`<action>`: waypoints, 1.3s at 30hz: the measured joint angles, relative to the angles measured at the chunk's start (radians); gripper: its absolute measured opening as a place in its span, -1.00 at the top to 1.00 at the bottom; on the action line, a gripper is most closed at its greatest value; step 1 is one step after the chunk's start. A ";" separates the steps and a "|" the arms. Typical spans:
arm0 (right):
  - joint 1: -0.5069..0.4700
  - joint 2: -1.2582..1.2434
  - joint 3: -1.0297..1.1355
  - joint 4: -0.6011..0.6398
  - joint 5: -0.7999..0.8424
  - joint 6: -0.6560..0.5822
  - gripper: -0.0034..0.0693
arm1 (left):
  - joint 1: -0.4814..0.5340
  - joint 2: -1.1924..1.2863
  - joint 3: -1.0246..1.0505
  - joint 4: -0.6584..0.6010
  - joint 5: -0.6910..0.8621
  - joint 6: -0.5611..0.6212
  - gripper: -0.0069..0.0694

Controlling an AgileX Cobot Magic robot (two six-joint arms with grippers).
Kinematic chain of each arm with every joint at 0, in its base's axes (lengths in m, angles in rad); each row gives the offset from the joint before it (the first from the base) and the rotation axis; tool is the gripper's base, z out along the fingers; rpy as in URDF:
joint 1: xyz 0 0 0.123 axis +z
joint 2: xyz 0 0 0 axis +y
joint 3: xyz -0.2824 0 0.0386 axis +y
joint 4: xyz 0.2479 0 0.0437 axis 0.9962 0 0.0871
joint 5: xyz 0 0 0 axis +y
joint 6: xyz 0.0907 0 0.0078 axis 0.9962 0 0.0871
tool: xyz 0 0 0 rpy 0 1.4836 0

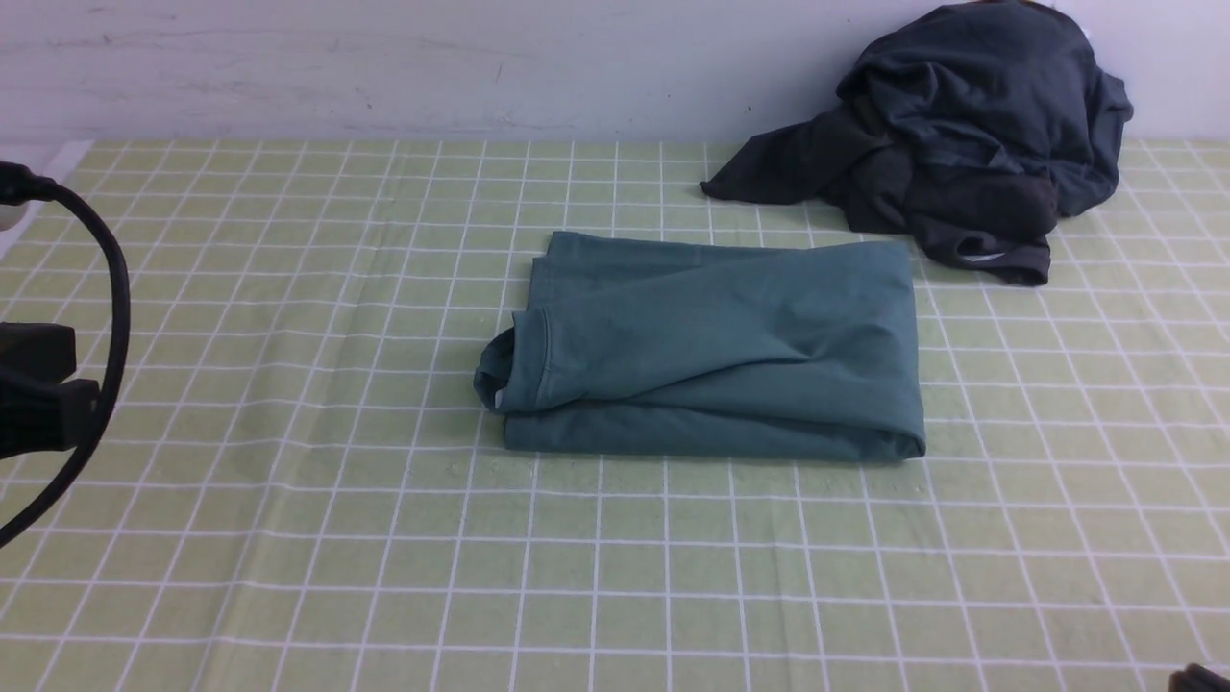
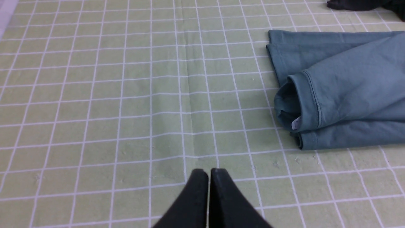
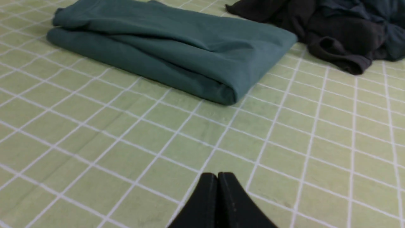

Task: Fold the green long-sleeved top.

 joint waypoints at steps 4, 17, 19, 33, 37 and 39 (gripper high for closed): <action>-0.120 -0.085 -0.001 0.000 0.011 0.000 0.93 | 0.000 0.001 0.000 0.000 0.001 0.000 0.83; -0.204 -0.091 -0.002 0.000 0.019 0.000 0.93 | 0.000 0.001 0.000 0.000 0.004 0.008 0.83; -0.204 -0.091 -0.002 0.000 0.019 0.000 0.93 | 0.000 0.001 0.000 0.000 0.004 0.008 0.83; -0.204 -0.091 -0.002 0.000 0.020 0.000 0.93 | -0.005 -0.033 0.033 0.000 -0.004 0.008 0.83; -0.204 -0.091 -0.002 0.000 0.020 0.000 0.93 | -0.018 -0.176 0.155 0.005 -0.035 0.004 0.83; -0.204 -0.091 -0.002 0.000 0.020 0.000 0.93 | -0.008 -0.271 0.261 0.053 -0.157 -0.015 0.83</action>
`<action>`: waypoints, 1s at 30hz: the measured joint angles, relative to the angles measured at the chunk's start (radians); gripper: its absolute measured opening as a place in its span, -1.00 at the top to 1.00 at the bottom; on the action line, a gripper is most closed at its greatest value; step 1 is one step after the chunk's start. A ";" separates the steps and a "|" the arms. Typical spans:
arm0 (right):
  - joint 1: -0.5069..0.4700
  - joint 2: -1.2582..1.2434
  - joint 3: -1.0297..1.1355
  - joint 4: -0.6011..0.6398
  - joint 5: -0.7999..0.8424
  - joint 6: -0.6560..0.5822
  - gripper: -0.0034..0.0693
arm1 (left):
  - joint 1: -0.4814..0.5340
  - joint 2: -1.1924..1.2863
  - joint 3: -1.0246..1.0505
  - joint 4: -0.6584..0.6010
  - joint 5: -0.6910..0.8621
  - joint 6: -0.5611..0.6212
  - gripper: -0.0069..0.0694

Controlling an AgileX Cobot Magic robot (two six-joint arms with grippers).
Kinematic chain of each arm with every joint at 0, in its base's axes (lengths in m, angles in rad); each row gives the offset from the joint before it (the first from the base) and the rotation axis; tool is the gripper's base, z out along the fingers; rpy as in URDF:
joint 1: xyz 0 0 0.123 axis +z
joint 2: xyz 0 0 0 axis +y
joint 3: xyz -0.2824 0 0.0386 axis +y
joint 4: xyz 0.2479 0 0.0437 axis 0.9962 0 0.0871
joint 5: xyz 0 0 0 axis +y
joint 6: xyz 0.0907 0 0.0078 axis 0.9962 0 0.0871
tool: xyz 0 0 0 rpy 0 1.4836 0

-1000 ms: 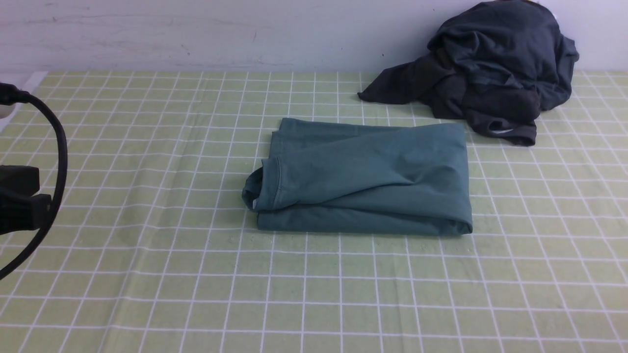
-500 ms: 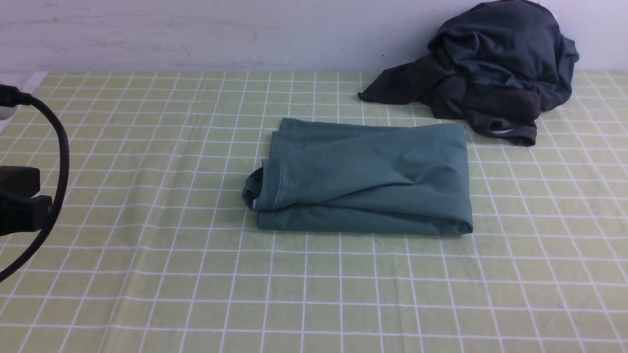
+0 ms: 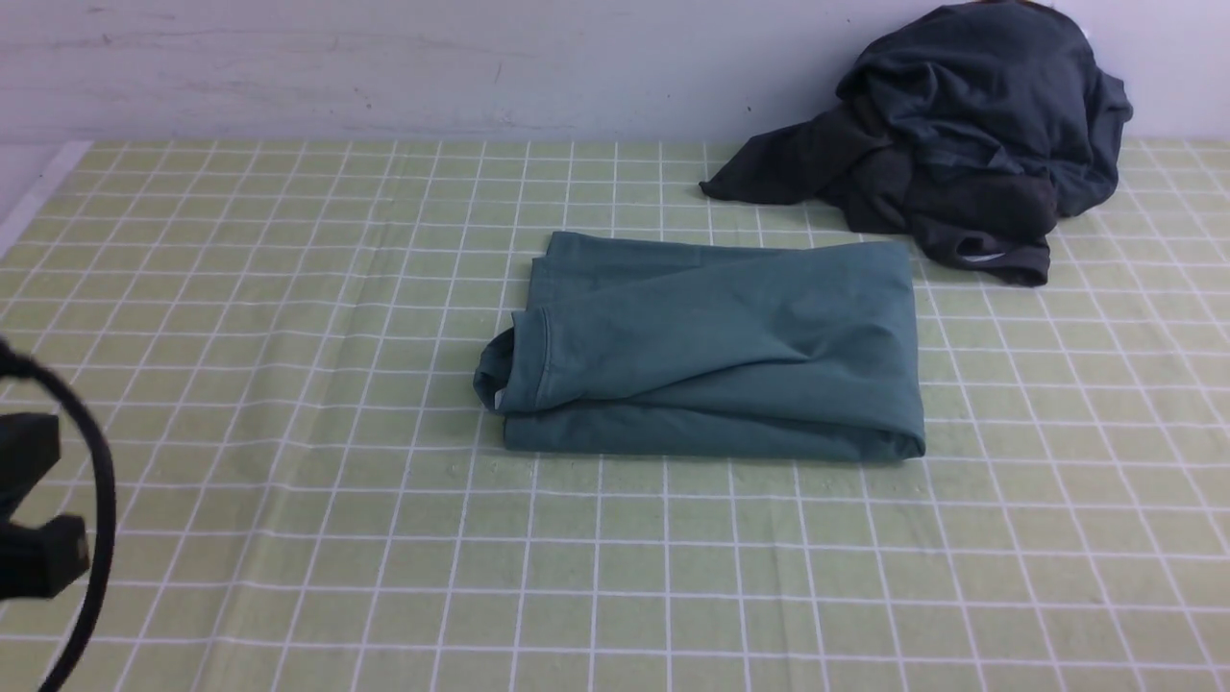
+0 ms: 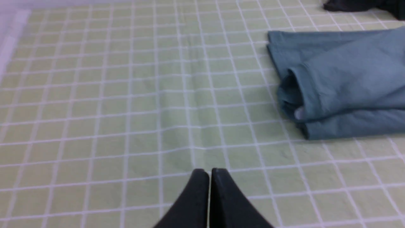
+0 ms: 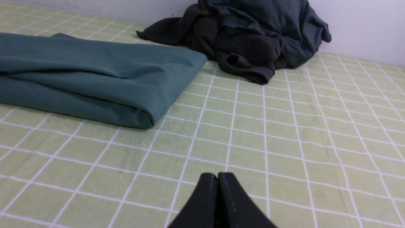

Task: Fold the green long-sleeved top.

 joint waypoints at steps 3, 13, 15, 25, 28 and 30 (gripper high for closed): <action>0.000 0.000 0.000 0.000 0.000 0.000 0.93 | 0.001 -0.082 0.101 0.017 -0.153 -0.008 0.83; 0.000 0.000 0.000 0.000 0.001 0.000 0.93 | -0.012 -0.510 0.504 0.000 -0.509 -0.014 0.83; 0.000 0.000 -0.001 0.000 0.001 0.000 0.93 | -0.012 -0.541 0.506 0.003 -0.413 -0.014 0.83; 0.000 0.000 -0.001 0.000 0.002 0.000 0.93 | -0.043 -0.550 0.504 0.093 -0.081 -0.014 0.83; 0.000 0.000 -0.001 0.000 0.002 0.000 0.93 | -0.052 -0.550 0.504 0.175 -0.080 -0.016 0.83; 0.000 0.000 -0.001 0.000 0.002 0.000 0.93 | -0.060 -0.550 0.504 0.227 -0.077 -0.039 0.83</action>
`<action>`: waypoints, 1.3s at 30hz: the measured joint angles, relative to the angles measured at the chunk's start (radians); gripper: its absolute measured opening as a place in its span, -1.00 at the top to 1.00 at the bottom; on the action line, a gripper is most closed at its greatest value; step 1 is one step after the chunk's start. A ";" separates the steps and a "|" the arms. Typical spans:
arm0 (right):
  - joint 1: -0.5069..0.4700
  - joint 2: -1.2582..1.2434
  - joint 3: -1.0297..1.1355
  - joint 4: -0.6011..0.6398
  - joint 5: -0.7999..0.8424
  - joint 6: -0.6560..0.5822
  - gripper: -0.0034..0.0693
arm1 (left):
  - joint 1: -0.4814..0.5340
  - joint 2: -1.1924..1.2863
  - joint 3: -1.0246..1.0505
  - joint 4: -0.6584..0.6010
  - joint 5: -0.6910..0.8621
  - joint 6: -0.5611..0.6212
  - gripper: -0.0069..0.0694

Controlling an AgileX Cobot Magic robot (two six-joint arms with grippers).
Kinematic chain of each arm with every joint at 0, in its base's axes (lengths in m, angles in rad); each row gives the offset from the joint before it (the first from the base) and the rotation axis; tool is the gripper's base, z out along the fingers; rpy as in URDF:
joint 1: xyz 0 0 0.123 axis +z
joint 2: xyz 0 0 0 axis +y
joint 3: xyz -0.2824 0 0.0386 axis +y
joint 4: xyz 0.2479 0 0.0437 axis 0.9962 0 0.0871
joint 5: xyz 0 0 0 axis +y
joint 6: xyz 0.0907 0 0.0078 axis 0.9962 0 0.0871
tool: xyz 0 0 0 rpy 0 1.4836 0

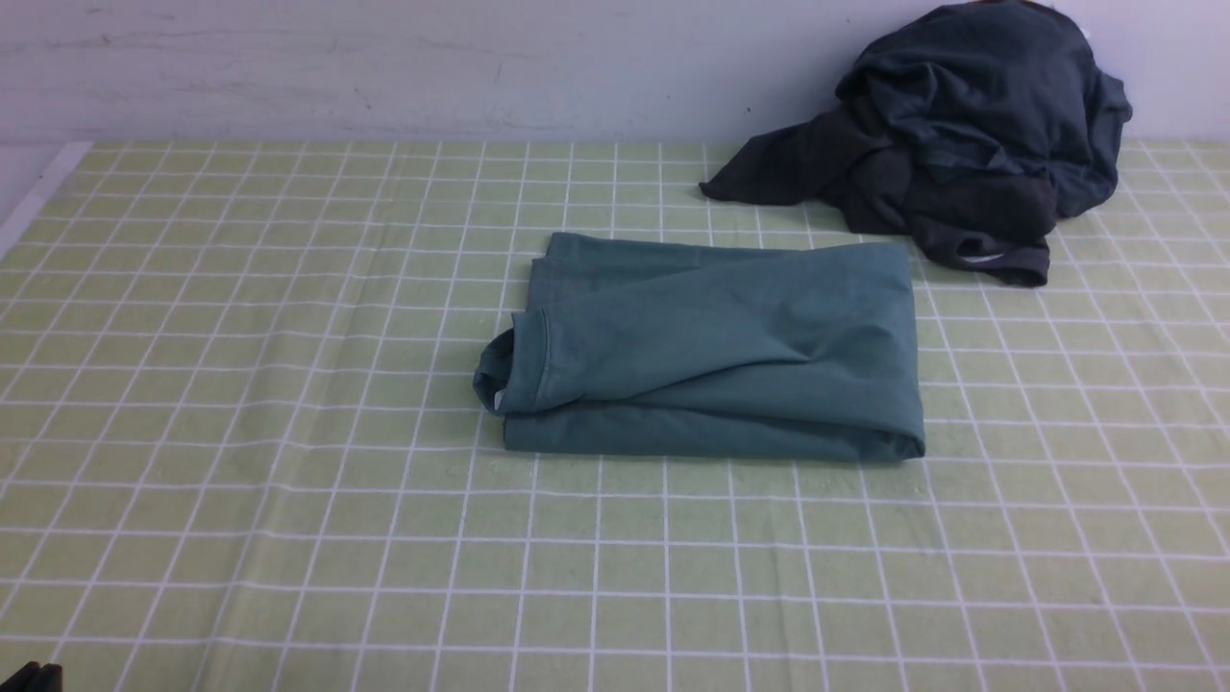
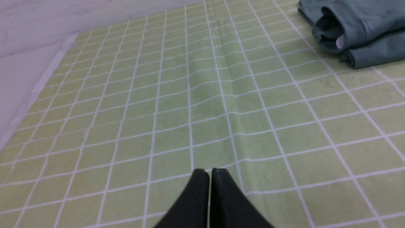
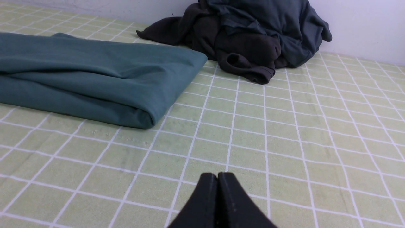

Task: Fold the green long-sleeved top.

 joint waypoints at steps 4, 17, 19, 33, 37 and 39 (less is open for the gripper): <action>0.000 0.000 0.000 0.000 0.000 0.000 0.93 | -0.017 0.000 0.000 0.076 0.009 -0.141 0.83; 0.000 0.000 0.000 0.000 0.000 0.000 0.93 | -0.022 0.000 0.000 0.050 0.017 -0.138 0.83; 0.000 0.000 0.000 0.000 0.000 -0.005 0.93 | -0.022 0.000 0.000 0.036 0.019 -0.135 0.83; 0.000 0.000 0.000 0.000 0.000 -0.007 0.93 | -0.022 0.000 0.000 0.029 0.021 -0.129 0.83; 0.000 0.000 0.000 0.000 0.000 -0.007 0.93 | -0.022 0.000 0.000 0.029 0.021 -0.129 0.83; 0.000 0.000 0.000 0.000 0.000 -0.007 0.93 | -0.022 0.000 0.000 0.029 0.021 -0.129 0.83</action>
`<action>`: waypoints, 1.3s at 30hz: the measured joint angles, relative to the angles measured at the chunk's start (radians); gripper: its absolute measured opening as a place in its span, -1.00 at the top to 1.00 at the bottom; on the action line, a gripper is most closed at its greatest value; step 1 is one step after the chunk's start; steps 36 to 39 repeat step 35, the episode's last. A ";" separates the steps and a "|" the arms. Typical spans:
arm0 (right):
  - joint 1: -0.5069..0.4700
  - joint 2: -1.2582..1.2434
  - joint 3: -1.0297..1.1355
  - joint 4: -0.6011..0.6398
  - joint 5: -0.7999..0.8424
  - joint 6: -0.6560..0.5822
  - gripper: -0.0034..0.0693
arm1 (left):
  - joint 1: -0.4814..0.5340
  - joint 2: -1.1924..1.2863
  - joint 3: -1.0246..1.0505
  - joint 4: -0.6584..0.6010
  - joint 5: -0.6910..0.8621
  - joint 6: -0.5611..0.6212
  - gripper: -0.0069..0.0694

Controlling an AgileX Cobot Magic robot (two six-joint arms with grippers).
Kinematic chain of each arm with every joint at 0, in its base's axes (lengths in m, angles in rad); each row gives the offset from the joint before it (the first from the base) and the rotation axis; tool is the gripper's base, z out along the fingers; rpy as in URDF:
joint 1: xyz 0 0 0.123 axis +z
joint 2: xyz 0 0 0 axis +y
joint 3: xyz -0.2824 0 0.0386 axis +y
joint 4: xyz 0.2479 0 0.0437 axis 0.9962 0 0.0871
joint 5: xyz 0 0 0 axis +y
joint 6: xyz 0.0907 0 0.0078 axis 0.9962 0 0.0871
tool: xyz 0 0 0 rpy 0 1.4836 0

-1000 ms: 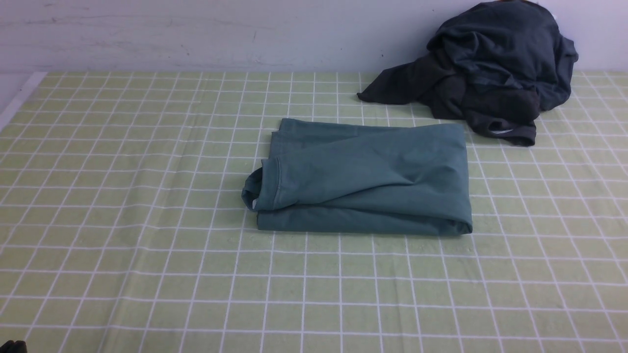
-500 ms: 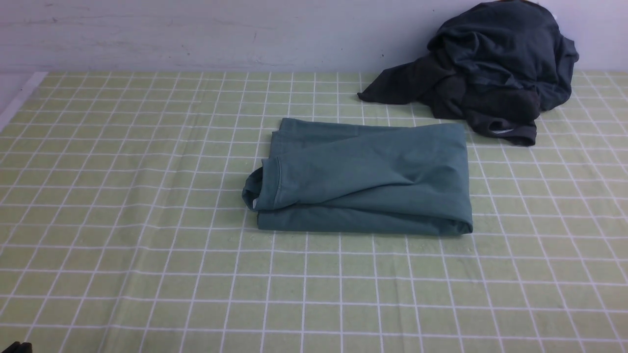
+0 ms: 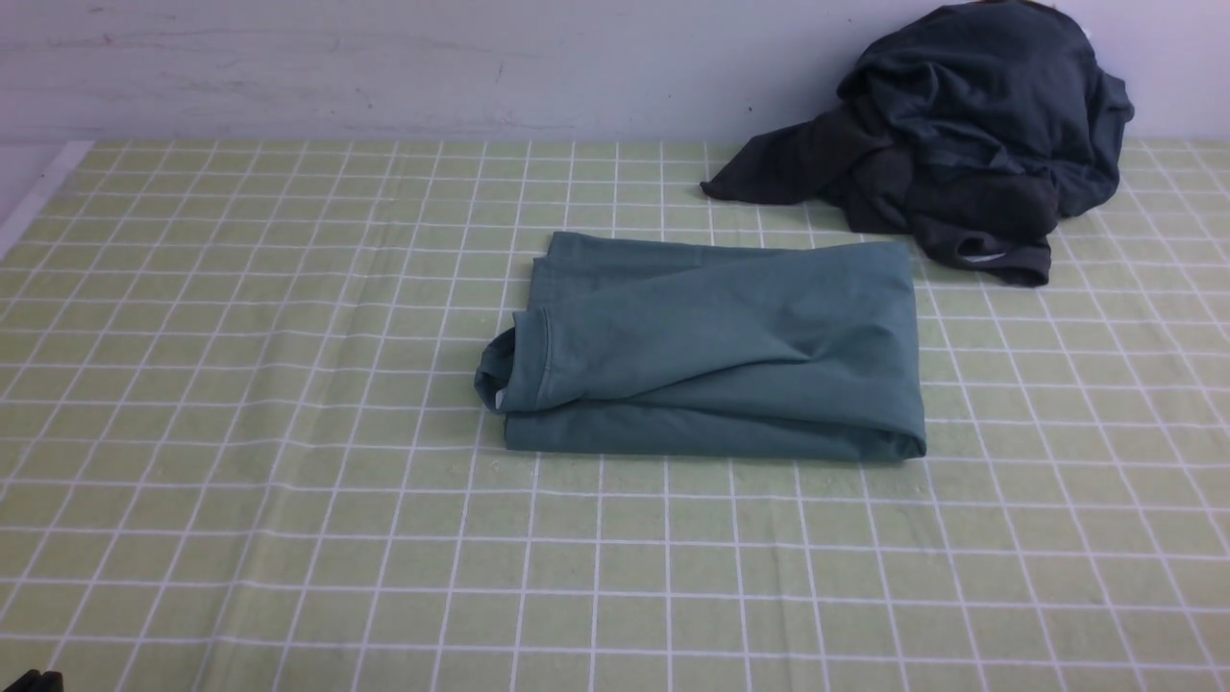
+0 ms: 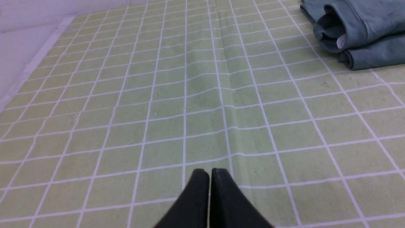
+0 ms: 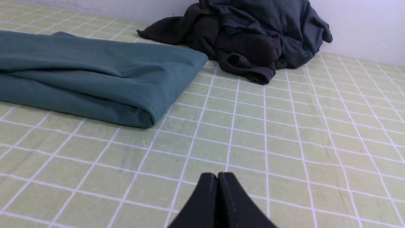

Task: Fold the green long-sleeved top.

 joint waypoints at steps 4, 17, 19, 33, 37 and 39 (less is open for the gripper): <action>0.000 0.000 0.000 0.000 0.000 0.000 0.93 | 0.000 0.000 0.000 -0.001 0.000 0.001 0.83; 0.000 0.000 0.000 0.000 0.000 0.000 0.93 | 0.000 0.000 0.000 -0.002 0.000 0.014 0.83; 0.000 0.000 0.000 0.000 0.000 0.000 0.93 | 0.000 0.000 0.000 -0.002 0.000 0.016 0.83; 0.000 0.000 0.000 0.000 0.000 0.000 0.93 | 0.000 0.000 0.000 -0.002 0.000 0.016 0.83; 0.000 0.000 0.000 0.000 0.000 0.000 0.93 | 0.000 0.000 0.000 -0.002 0.001 0.016 0.83; 0.000 0.000 0.000 0.000 0.000 0.000 0.93 | 0.000 0.000 0.000 -0.002 0.001 0.016 0.83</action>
